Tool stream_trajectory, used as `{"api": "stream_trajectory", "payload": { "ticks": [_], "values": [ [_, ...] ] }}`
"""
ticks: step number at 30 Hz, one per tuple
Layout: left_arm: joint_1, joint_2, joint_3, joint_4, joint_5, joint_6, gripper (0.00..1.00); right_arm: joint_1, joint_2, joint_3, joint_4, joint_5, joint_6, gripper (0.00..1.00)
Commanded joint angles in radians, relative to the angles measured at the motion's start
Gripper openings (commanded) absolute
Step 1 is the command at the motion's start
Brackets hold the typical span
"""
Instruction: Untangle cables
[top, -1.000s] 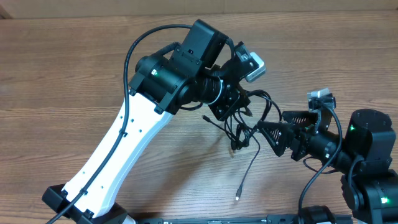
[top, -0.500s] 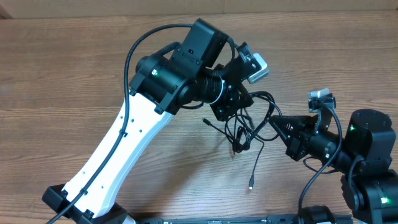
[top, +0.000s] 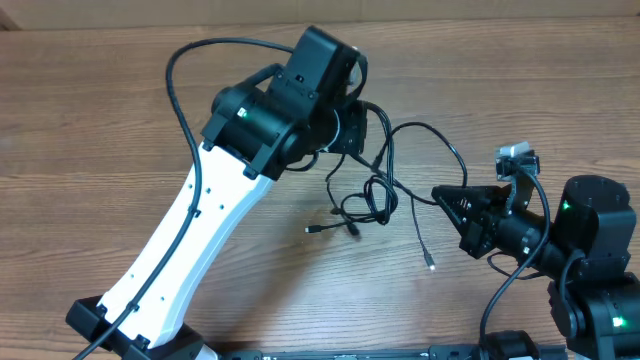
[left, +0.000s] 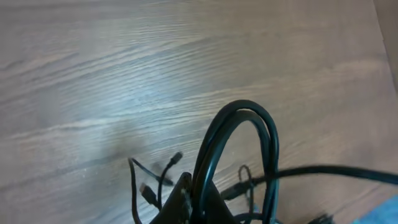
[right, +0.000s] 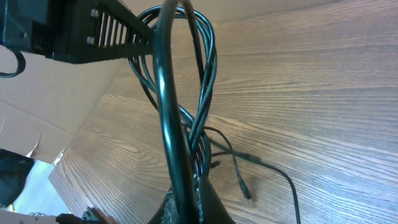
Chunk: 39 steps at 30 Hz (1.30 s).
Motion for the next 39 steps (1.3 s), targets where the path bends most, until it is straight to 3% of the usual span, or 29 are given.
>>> {"api": "stream_trajectory", "payload": {
  "ticks": [1, 5, 8, 10, 14, 16, 22, 27, 32, 39],
  "values": [
    [0.015, -0.023, 0.017, 0.004, -0.062, -0.149, 0.04, 0.003, -0.008, 0.013, -0.002, -0.006, -0.005, 0.04],
    [0.016, -0.023, 0.017, 0.002, -0.061, -0.152, 0.04, 0.003, -0.008, 0.013, -0.001, -0.006, -0.005, 0.04],
    [0.018, -0.023, 0.017, 0.002, -0.061, -0.144, 0.04, 0.003, -0.008, 0.013, -0.003, -0.006, -0.005, 0.32],
    [0.018, -0.023, 0.017, -0.001, -0.056, -0.096, 0.04, 0.003, -0.008, 0.013, -0.002, -0.006, -0.005, 0.35],
    [0.015, -0.023, 0.017, -0.002, 0.009, 0.057, 0.04, 0.003, -0.008, 0.013, -0.001, -0.003, -0.005, 0.7],
    [0.015, -0.023, 0.017, 0.002, 0.059, 0.157, 0.04, 0.003, -0.008, 0.013, -0.002, 0.008, -0.005, 0.76],
    [0.013, -0.023, 0.017, -0.011, 0.406, 0.62, 0.04, 0.003, -0.008, 0.013, -0.002, 0.01, -0.006, 0.85],
    [0.005, -0.023, 0.017, -0.068, 0.508, 0.874, 0.04, 0.003, -0.008, 0.013, -0.004, 0.07, -0.048, 0.86],
    [0.005, -0.023, 0.017, -0.121, 0.501, 1.033, 0.04, 0.003, -0.008, 0.013, -0.005, 0.07, -0.187, 0.86],
    [0.005, -0.023, 0.017, -0.126, 0.464, 1.066, 0.04, 0.003, -0.008, 0.013, -0.004, 0.072, -0.291, 0.86]
  ]
}}
